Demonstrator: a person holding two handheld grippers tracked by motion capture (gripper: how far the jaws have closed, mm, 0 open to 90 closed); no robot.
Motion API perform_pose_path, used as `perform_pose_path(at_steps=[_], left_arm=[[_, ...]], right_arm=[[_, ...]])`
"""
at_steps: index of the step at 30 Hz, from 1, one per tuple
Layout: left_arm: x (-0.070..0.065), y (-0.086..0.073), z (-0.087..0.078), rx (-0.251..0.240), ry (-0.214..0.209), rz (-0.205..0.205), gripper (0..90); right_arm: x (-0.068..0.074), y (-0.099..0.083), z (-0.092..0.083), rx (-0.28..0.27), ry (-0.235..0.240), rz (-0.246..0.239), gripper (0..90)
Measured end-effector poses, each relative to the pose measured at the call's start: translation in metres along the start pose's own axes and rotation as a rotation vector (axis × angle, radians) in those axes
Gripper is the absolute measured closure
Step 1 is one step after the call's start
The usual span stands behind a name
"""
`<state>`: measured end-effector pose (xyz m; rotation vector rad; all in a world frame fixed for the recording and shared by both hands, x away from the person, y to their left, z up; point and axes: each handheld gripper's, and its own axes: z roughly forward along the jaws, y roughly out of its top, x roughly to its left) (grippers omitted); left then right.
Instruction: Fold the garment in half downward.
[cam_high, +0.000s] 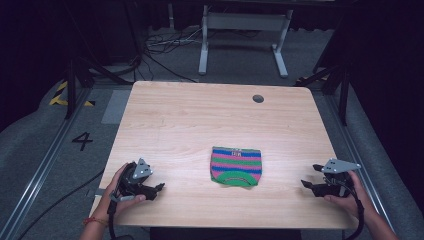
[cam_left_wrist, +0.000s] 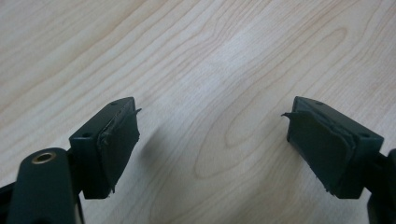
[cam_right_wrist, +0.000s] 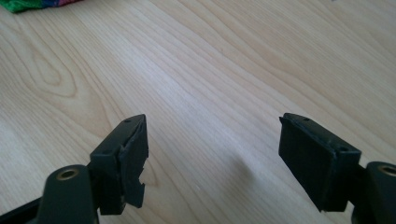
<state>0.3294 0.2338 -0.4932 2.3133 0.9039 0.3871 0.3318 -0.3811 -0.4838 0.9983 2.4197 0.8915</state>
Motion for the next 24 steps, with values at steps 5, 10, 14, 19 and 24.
perform_pose_path(at_steps=[5,10,14,19,24], left_arm=[[0.008,-0.014,-0.004,-0.038,-0.019,-0.088,15.6],[0.008,-0.020,-0.008,-0.035,0.006,-0.119,15.4],[0.009,-0.022,-0.010,-0.034,0.015,-0.130,14.9],[0.008,-0.022,-0.009,-0.033,0.037,-0.153,12.5],[0.008,-0.022,-0.009,-0.034,0.038,-0.154,12.6]], right_arm=[[-0.005,-0.014,-0.004,-0.016,-0.002,0.058,23.7],[-0.006,-0.024,-0.008,-0.044,-0.003,0.120,23.2],[-0.003,-0.031,-0.007,-0.048,-0.002,0.141,21.8],[-0.005,-0.037,-0.004,-0.063,0.006,0.173,21.3],[-0.007,-0.038,-0.004,-0.059,0.004,0.172,19.8]])
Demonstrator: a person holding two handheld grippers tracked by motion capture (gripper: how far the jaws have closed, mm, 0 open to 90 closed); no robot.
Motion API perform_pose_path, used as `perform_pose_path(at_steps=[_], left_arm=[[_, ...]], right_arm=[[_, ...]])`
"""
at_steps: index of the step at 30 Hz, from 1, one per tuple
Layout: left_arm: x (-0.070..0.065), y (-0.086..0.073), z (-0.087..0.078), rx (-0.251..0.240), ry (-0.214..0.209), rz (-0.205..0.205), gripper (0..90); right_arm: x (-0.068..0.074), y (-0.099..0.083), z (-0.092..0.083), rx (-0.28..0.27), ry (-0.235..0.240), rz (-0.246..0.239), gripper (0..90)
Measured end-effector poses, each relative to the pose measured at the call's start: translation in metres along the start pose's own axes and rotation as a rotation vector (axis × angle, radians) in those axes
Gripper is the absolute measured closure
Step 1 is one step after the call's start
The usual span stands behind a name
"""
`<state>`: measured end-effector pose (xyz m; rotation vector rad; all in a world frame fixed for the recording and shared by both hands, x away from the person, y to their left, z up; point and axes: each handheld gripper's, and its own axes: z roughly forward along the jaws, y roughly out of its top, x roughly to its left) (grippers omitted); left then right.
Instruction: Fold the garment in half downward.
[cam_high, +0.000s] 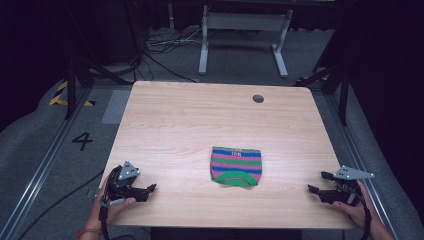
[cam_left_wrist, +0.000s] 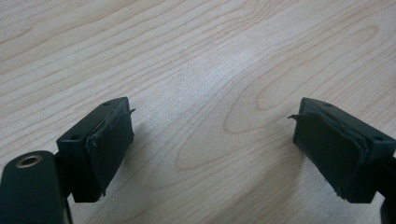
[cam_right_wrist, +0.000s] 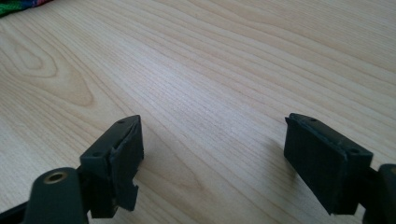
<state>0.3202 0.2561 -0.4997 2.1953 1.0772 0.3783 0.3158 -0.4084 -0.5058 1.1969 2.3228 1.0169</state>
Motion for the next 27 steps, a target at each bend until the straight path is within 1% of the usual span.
perform_pose_path(at_steps=[9,19,24,27], left_arm=[[-0.0003,0.0005,0.0001,0.004,0.017,-0.017,12.6],[-0.0002,0.0006,0.0002,0.003,0.018,-0.017,12.5],[0.0012,0.0001,-0.0003,0.003,0.009,-0.010,13.1],[0.0007,0.0003,0.0002,0.002,0.011,-0.018,13.0]], right_arm=[[-0.0002,0.0002,0.0004,0.001,0.004,-0.004,19.4],[-0.0003,0.0003,0.0006,0.002,0.000,-0.001,18.4],[-0.0003,0.0002,0.0006,0.002,-0.001,0.000,18.4],[-0.0003,0.0002,0.0006,0.002,-0.001,0.000,18.4]])
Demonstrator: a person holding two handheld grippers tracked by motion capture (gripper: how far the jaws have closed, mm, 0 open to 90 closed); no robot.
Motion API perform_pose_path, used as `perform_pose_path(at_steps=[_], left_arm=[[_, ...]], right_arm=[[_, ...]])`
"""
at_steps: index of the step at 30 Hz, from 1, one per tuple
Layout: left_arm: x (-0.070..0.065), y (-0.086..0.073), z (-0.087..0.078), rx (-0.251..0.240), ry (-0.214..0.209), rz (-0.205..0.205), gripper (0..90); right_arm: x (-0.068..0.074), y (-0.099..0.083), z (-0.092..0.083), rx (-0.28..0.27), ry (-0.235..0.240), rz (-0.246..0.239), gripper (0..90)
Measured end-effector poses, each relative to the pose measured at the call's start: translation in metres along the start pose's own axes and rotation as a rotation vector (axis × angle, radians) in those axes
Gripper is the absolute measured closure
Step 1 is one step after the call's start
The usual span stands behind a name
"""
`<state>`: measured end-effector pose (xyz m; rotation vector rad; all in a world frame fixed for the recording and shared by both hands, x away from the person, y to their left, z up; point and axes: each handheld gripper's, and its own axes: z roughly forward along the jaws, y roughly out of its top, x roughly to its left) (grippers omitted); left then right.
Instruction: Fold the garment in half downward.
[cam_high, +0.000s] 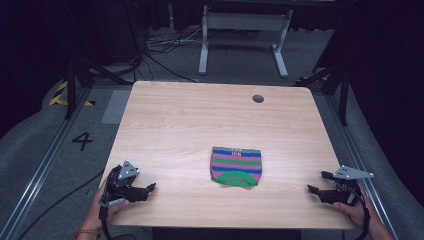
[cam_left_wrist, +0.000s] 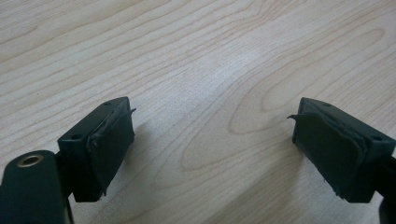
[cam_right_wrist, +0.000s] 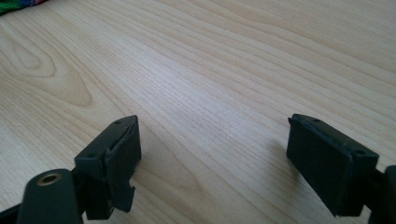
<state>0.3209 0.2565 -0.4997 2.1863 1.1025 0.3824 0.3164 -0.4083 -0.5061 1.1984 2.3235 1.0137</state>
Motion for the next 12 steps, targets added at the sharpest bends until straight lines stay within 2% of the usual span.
perform_pose_path(at_steps=[12], left_arm=[[-0.0005,0.0016,0.0014,0.003,0.015,-0.012,12.4]], right_arm=[[0.0001,-0.0004,-0.0004,0.000,-0.001,0.002,18.5]])
